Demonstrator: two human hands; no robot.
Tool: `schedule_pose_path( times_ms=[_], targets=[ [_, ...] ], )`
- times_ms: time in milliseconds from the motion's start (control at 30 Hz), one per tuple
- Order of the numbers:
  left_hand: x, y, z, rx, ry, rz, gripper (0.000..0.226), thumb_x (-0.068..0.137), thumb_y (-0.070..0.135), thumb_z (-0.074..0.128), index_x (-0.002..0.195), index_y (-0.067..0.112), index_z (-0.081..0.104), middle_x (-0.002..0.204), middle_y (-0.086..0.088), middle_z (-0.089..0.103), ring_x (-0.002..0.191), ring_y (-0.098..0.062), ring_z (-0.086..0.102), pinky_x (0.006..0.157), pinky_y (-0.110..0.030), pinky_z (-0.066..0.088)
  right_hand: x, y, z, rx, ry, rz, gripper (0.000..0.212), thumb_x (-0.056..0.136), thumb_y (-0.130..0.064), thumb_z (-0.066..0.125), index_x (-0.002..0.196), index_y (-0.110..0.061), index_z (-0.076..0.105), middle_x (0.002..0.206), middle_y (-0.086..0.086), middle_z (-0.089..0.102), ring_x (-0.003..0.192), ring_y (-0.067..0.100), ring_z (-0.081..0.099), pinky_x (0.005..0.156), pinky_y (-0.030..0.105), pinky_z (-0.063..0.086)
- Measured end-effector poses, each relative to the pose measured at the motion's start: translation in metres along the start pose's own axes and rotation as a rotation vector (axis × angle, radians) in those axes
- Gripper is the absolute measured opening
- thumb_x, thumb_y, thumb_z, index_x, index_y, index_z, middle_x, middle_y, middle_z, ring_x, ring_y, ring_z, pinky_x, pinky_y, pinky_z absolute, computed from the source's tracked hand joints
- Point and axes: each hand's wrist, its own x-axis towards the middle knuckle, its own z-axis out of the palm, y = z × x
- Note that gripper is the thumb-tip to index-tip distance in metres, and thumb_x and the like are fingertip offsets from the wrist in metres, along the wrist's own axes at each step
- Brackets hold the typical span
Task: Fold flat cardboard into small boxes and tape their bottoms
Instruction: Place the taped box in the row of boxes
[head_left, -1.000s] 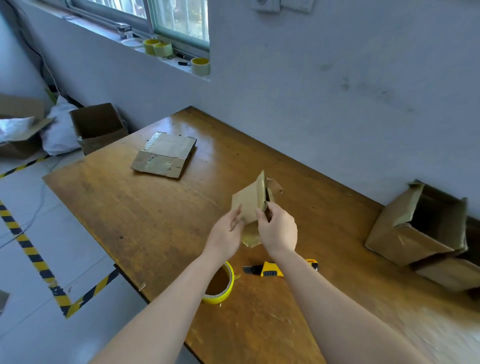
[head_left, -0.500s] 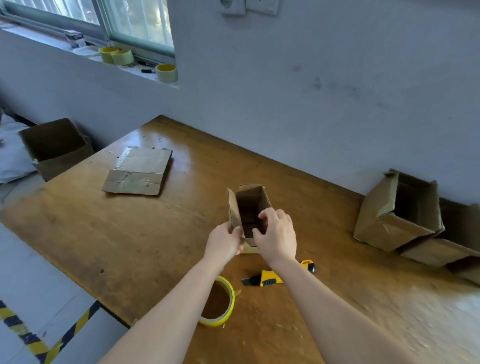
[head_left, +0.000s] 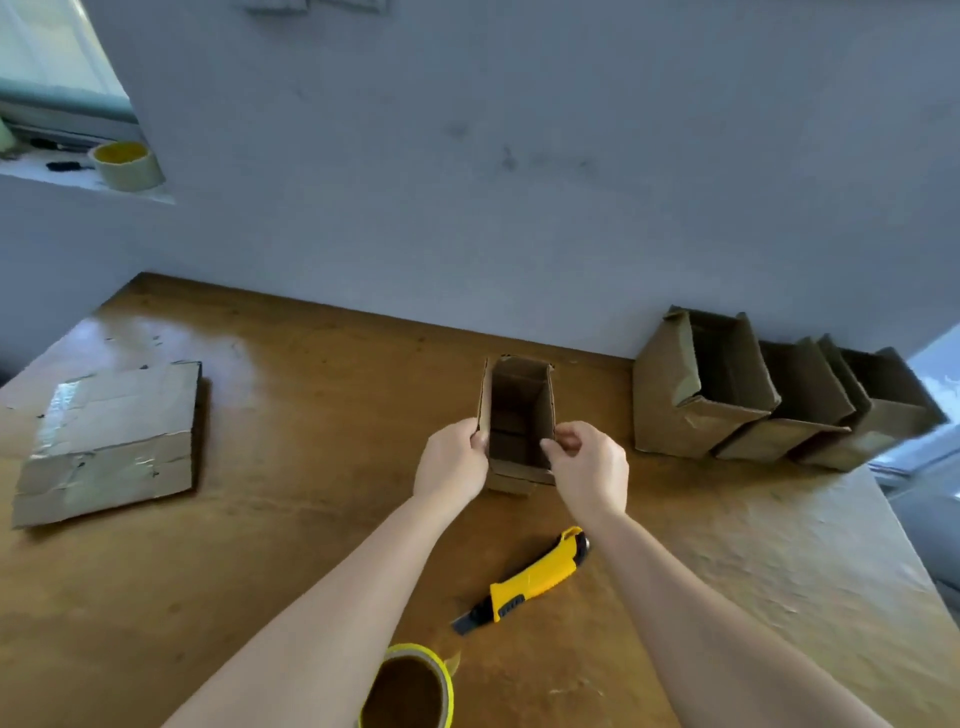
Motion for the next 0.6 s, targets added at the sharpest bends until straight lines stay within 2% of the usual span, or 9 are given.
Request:
schedule_pose_path(
  times_ms=[100,167,233,300,367,500,600],
  targets=[
    [0.017,0.022,0.011,0.038,-0.048,0.071,0.024,0.102,0.024,0.041,0.096,0.010,0.059,0.096,-0.008,0.063,0.077,-0.013,0.053,0.060,-0.019,0.038,0.020,0.011,-0.015,-0.016,0.033,0.004,0.031,0.093,-0.020,0.064,0.123,-0.011,0.066,0.113,0.006,0.070,0.101,0.018,0.063,0.080,0.024,0.049],
    [0.029,0.035,0.018,0.055,-0.062,0.099,0.027,0.101,0.024,0.044,0.099,0.004,0.061,0.090,-0.008,0.061,0.077,-0.017,0.055,0.058,-0.020,0.036,0.032,0.016,-0.024,-0.033,0.047,0.001,0.030,0.094,-0.017,0.062,0.123,-0.010,0.066,0.114,0.007,0.070,0.103,0.020,0.063,0.080,0.022,0.046],
    [0.041,0.047,0.026,0.070,-0.079,0.128,0.028,0.100,0.025,0.046,0.106,0.003,0.063,0.092,-0.005,0.063,0.084,-0.020,0.060,0.063,-0.021,0.041,0.044,0.021,-0.031,-0.047,0.067,0.004,0.030,0.095,-0.016,0.060,0.124,-0.010,0.066,0.116,0.008,0.069,0.105,0.021,0.063,0.082,0.022,0.044],
    [0.052,0.058,0.034,0.075,-0.094,0.141,0.029,0.099,0.027,0.048,0.116,0.008,0.063,0.106,-0.006,0.066,0.096,-0.020,0.063,0.077,-0.025,0.051,0.055,0.026,-0.037,-0.064,0.091,0.014,0.030,0.096,-0.015,0.060,0.125,-0.010,0.065,0.117,0.008,0.069,0.107,0.023,0.063,0.085,0.024,0.045],
    [0.063,0.068,0.043,0.087,-0.102,0.145,0.033,0.098,0.029,0.049,0.124,0.012,0.061,0.117,-0.005,0.065,0.106,-0.021,0.062,0.089,-0.030,0.053,0.067,0.030,-0.042,-0.099,0.101,0.010,0.030,0.096,-0.016,0.059,0.124,-0.010,0.065,0.115,0.009,0.070,0.105,0.024,0.065,0.086,0.026,0.048],
    [0.081,0.089,0.060,0.138,-0.120,0.147,0.036,0.098,0.030,0.049,0.129,0.013,0.058,0.123,-0.006,0.063,0.112,-0.021,0.060,0.092,-0.029,0.049,0.092,0.036,-0.048,-0.237,0.106,-0.026,0.030,0.098,-0.019,0.056,0.125,-0.012,0.065,0.113,0.008,0.071,0.102,0.026,0.066,0.087,0.034,0.053],
    [0.092,0.101,0.071,0.156,-0.125,0.150,0.039,0.099,0.027,0.048,0.135,0.014,0.052,0.131,-0.007,0.058,0.120,-0.022,0.056,0.096,-0.028,0.045,0.110,0.039,-0.050,-0.314,0.093,-0.032,0.026,0.099,-0.018,0.053,0.119,-0.013,0.068,0.104,0.007,0.072,0.094,0.025,0.067,0.081,0.034,0.056]
  ],
)
